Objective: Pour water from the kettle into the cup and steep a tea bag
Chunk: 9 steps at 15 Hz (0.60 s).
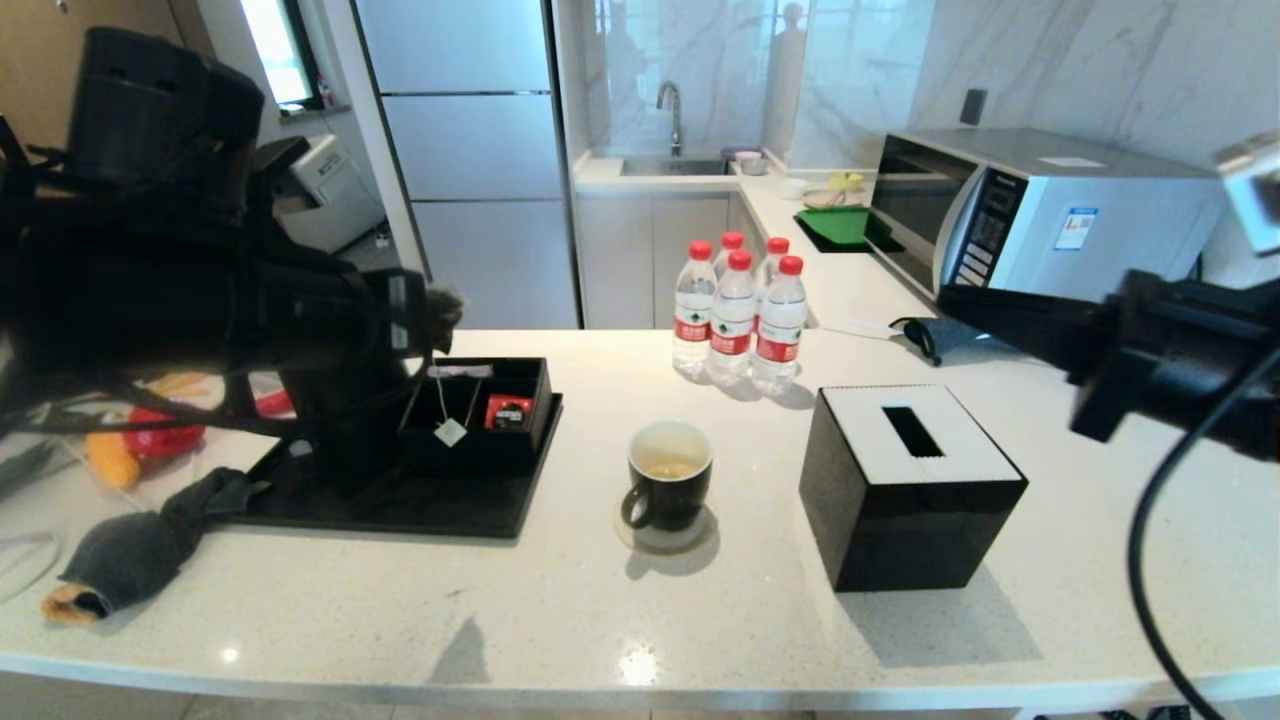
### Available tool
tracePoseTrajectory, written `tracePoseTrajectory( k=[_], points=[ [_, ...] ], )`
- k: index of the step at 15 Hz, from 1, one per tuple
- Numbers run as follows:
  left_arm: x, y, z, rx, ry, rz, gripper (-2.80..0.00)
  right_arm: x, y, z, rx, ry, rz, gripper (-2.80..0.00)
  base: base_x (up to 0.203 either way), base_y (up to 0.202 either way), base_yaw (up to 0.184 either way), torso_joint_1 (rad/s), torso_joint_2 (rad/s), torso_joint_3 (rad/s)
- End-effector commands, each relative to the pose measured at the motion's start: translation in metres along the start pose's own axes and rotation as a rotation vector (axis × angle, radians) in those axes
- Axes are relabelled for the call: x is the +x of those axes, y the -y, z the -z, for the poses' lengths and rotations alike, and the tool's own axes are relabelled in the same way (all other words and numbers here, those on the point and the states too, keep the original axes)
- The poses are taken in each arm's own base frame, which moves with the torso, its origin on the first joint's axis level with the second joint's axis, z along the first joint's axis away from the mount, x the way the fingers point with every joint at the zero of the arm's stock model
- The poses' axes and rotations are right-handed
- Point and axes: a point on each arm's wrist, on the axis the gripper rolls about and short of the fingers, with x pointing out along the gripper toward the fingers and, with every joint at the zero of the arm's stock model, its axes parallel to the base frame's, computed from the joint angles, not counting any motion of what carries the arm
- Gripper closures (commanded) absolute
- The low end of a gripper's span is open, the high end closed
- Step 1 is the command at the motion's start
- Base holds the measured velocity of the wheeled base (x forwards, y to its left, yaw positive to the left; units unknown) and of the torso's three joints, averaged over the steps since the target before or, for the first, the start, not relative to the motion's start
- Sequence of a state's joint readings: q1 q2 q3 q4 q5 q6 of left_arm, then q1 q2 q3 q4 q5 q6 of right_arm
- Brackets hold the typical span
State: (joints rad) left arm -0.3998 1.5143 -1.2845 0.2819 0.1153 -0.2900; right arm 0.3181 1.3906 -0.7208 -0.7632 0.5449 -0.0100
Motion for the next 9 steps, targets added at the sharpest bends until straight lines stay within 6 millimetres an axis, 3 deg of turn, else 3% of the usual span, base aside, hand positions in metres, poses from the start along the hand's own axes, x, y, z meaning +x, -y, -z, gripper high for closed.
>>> tracePoseTrajectory(
  k=[1,4,9],
  points=[
    [-0.002,0.001,0.000,0.009,0.004,0.002,0.00,0.066,-0.001,0.029,0.047,-0.065,-0.122,0.00,0.000,0.000,0.000,0.000,0.00,0.000],
    [-0.007,0.008,-0.004,0.016,0.025,0.029,0.00,0.113,-0.029,0.037,0.049,-0.054,-0.236,0.00,0.000,0.000,0.000,0.000,0.00,0.000],
    [-0.016,0.021,-0.011,0.030,0.061,0.080,0.00,0.144,-0.067,0.057,0.086,-0.062,-0.286,0.00,0.000,0.000,0.000,0.000,0.00,0.000]
  ],
)
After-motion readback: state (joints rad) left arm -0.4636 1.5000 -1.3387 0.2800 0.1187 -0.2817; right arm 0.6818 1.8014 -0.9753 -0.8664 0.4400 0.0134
